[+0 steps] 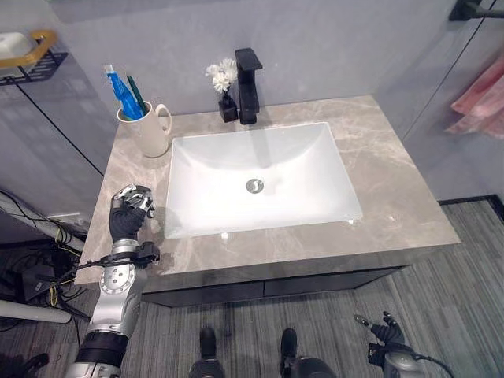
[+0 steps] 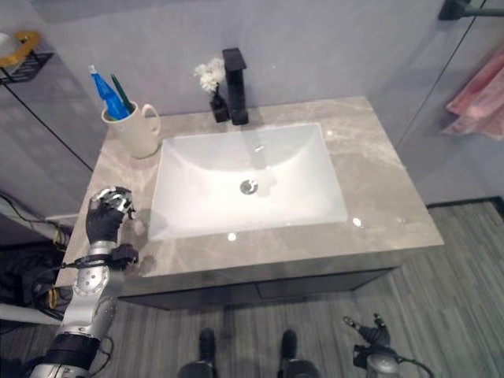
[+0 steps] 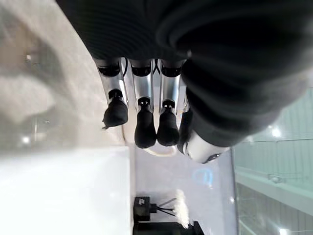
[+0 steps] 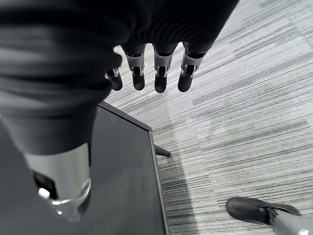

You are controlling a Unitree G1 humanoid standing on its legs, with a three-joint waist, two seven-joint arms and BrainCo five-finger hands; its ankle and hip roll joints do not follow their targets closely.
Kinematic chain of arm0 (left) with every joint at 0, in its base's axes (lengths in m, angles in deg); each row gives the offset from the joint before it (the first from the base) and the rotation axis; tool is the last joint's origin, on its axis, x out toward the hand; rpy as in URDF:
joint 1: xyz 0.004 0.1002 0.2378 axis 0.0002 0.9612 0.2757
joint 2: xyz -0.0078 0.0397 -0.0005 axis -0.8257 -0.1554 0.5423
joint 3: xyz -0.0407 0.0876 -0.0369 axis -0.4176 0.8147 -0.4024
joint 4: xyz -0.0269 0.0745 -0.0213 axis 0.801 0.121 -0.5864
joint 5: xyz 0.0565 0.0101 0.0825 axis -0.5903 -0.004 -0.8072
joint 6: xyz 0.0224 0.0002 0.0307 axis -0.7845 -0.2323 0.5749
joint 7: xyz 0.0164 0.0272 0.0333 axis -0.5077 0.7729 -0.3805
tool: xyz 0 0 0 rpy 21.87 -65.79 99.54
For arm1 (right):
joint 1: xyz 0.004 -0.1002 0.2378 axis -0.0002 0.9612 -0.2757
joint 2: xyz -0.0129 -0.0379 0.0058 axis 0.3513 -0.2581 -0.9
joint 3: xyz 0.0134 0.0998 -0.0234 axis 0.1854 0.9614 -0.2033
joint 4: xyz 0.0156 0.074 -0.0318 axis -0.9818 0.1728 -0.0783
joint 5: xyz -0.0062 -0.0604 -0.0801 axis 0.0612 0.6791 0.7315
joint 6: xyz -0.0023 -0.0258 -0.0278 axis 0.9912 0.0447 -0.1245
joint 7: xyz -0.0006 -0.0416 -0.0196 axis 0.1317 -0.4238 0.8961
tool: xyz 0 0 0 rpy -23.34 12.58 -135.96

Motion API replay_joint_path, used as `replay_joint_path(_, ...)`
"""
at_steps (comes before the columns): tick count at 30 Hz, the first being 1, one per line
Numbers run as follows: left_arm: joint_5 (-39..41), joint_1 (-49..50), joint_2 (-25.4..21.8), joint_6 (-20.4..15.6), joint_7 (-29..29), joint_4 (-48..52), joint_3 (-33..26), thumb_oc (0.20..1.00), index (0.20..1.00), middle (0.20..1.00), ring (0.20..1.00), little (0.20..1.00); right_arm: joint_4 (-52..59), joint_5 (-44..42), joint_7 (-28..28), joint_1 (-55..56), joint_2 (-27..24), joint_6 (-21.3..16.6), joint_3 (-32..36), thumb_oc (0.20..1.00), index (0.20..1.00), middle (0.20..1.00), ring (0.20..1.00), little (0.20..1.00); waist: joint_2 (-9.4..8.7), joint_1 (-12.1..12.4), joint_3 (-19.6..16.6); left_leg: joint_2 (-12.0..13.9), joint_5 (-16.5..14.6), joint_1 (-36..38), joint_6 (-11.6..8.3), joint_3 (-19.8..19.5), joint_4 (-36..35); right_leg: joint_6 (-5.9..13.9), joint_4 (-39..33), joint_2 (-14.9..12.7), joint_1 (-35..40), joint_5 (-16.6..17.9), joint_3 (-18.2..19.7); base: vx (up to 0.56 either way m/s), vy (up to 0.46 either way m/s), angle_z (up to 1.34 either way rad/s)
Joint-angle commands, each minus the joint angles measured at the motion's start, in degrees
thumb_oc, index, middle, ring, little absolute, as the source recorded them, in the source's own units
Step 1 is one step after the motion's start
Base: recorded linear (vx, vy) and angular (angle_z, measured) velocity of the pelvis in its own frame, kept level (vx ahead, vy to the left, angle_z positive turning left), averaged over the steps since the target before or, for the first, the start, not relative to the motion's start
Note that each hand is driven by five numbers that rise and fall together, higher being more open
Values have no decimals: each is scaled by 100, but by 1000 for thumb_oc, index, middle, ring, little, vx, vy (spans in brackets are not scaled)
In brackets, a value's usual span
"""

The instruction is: Put brush and paste in cup on sink, flatten towel.

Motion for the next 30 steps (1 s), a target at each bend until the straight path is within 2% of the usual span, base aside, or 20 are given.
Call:
replay_joint_path(1,-37,257,-123,-486,-37,771,-656,200,200,200,200,200,-89,205,-54,4,-62,-122,-43,1000,1000,1000,1000,1000,-34,117,-225,-284,430,21,191,-295,119,657,581,-524,174,-444,431,229,299,-74)
replay_joint_path(6,215,575,-173,-486,99,1053,-876,200,200,200,200,200,-123,291,19,-20,65,-51,-15,1000,1000,1000,1000,1000,-159,222,-231,-608,122,6,431,-118,418,834,574,-908,177,-282,662,140,229,-24)
replay_joint_path(14,405,378,-330,-413,144,872,-769,200,200,200,200,200,304,519,261,-145,275,-26,-496,1000,1000,1000,1000,1000,-301,280,-245,-911,50,-71,632,50,271,1035,584,-1237,-77,49,703,44,131,-10)
replay_joint_path(21,448,274,-428,-316,296,969,-539,200,200,200,200,200,358,530,321,-152,284,-15,-581,1000,1000,1000,1000,1000,-355,244,-237,-966,77,-111,671,73,126,1091,521,-1281,-214,238,690,36,33,-2)
replay_joint_path(30,527,-26,-545,-108,175,451,-337,200,200,200,200,200,189,586,278,-166,194,41,-562,1000,1000,1000,1000,1000,-370,165,-104,-937,78,-218,673,93,124,1118,459,-1239,-351,348,678,19,-3,-1)
